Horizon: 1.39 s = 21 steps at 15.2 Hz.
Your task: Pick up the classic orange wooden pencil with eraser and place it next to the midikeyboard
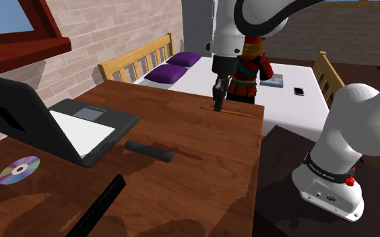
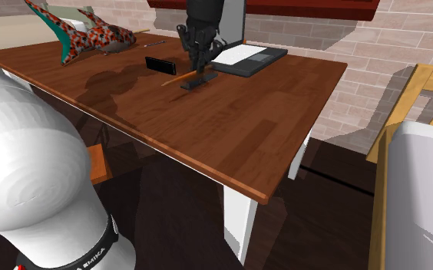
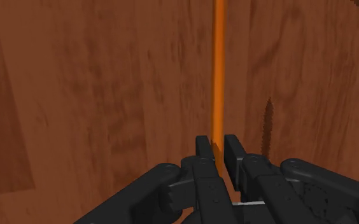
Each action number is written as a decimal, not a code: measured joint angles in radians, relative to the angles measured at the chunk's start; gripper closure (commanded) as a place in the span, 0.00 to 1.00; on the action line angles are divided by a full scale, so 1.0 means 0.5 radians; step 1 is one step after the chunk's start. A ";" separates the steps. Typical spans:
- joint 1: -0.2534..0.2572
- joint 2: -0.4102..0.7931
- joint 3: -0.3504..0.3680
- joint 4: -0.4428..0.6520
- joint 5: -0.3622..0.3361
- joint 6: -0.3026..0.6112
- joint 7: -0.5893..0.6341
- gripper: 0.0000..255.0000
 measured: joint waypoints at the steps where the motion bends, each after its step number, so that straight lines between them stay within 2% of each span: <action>1: 0.024 0.008 0.039 0.001 0.022 0.018 0.046 1.00; 8: 0.174 0.204 0.312 0.158 0.139 0.146 0.377 1.00; 13: 0.250 0.390 0.489 0.332 0.158 0.220 0.612 1.00; 21: 0.347 0.792 0.753 0.725 0.038 0.320 1.039 1.00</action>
